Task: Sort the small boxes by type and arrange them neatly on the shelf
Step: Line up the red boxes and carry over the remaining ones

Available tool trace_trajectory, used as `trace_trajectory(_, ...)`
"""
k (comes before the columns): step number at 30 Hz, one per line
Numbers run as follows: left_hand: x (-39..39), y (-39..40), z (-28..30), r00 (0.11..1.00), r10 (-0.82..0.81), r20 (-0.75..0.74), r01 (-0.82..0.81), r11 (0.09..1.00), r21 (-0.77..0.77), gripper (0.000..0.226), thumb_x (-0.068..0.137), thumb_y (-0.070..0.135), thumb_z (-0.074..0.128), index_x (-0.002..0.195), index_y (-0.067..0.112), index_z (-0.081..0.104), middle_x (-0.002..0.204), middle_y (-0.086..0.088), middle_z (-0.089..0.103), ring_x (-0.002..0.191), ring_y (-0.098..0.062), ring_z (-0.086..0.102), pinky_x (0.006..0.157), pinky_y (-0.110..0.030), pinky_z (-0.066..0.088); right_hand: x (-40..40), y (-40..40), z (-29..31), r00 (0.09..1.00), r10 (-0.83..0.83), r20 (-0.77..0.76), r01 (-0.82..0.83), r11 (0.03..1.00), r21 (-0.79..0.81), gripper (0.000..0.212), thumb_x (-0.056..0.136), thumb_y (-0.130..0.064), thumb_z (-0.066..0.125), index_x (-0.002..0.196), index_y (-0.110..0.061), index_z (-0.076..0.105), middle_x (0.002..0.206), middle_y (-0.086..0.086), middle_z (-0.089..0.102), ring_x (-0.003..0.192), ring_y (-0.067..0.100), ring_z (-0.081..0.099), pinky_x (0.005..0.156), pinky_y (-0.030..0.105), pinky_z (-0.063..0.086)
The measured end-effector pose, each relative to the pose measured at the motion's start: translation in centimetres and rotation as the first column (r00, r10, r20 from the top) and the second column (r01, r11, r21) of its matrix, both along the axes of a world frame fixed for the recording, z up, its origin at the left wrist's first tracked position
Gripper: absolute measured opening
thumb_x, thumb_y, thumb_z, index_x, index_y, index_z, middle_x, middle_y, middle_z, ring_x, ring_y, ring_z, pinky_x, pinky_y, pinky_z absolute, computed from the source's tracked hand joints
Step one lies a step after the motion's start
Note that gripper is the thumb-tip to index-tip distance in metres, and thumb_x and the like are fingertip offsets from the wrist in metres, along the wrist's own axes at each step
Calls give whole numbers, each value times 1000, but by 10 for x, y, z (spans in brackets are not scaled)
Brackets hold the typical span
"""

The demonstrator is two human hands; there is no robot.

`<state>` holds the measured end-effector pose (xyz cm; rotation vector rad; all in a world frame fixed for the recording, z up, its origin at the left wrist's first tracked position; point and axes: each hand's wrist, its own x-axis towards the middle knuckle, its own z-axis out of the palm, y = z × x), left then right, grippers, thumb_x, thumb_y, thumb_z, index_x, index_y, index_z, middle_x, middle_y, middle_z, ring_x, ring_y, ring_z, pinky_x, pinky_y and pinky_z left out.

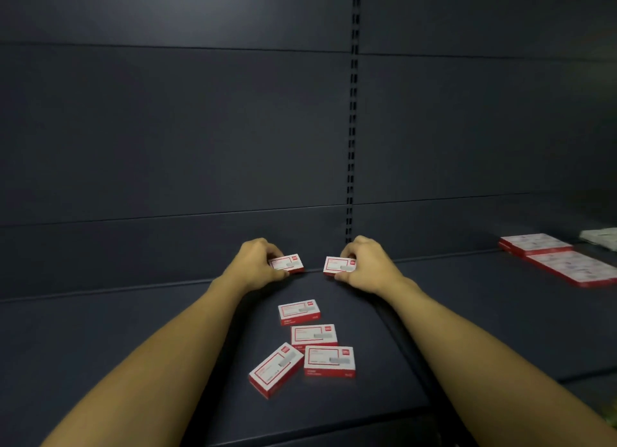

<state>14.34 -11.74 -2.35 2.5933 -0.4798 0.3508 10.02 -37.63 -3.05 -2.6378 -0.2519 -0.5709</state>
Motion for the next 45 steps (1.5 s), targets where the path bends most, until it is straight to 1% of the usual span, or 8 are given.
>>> trace_trajectory(4, -3, -30, 8, 998, -66, -10, 66, 997, -29, 33, 79, 24, 83, 109, 21, 69, 109, 5, 54, 98, -12, 56, 79, -22, 44, -23, -35, 4, 997, -81, -9, 81, 997, -9, 30, 72, -33, 83, 93, -16, 70, 99, -4, 52, 95, 13, 53, 75, 23, 44)
trace_trajectory(8, -13, -67, 5, 992, -128, 7, 128, 992, -15, 33, 75, 26, 84, 106, 20, 72, 105, 5, 57, 93, -12, 58, 76, -22, 43, -49, -68, 5, 990, -137, -31, 136, 990, -42, 33, 71, -32, 81, 96, -14, 70, 103, 1, 54, 96, 16, 56, 81, 28, 51)
trace_trajectory(13, -30, -122, 1, 980, -199, -10, 199, 980, -10, 32, 74, 26, 85, 104, 20, 73, 105, 4, 58, 86, -8, 56, 72, -19, 42, -75, -115, 7, 974, -223, -42, 222, 975, -22, 34, 72, -33, 81, 97, -13, 70, 104, 2, 53, 97, 17, 54, 83, 31, 51)
trace_trajectory(16, -40, -153, 3, 975, -220, -21, 220, 975, 4, 31, 75, 26, 84, 102, 20, 72, 102, 6, 57, 83, -6, 56, 64, -14, 41, -88, -145, 8, 968, -248, -50, 247, 969, -29, 31, 73, -34, 79, 95, -15, 68, 103, 1, 51, 99, 17, 53, 84, 31, 50)
trace_trajectory(19, -53, -185, 7, 976, -218, -2, 218, 976, 2, 27, 73, 27, 82, 98, 20, 71, 100, 5, 58, 81, -6, 57, 67, -18, 45, -101, -178, 7, 963, -266, -36, 265, 964, -20, 27, 76, -36, 78, 92, -17, 67, 101, 0, 50, 101, 19, 55, 83, 30, 49)
trace_trajectory(23, -72, -228, 9, 974, -224, 22, 223, 974, 44, 31, 73, 29, 81, 102, 20, 71, 101, 6, 56, 87, -9, 56, 74, -22, 44, -123, -218, 4, 963, -268, -39, 267, 963, -32, 32, 77, -42, 79, 94, -17, 67, 102, -1, 50, 100, 17, 53, 84, 29, 47)
trace_trajectory(36, -125, -334, 6, 988, -150, 41, 147, 988, 56, 34, 73, 33, 79, 103, 19, 70, 103, 3, 56, 90, -15, 58, 77, -28, 50, -170, -325, 4, 976, -214, -38, 211, 974, -78, 32, 78, -41, 76, 94, -15, 68, 103, 2, 52, 99, 20, 54, 86, 32, 48)
trace_trajectory(45, -117, -408, 13, 984, -172, 41, 168, 982, 83, 35, 75, 36, 78, 104, 18, 71, 103, 4, 58, 92, -13, 58, 81, -30, 53, -167, -388, -4, 975, -222, -24, 220, 973, -69, 36, 77, -46, 76, 97, -16, 69, 100, -1, 50, 103, 21, 54, 91, 33, 48)
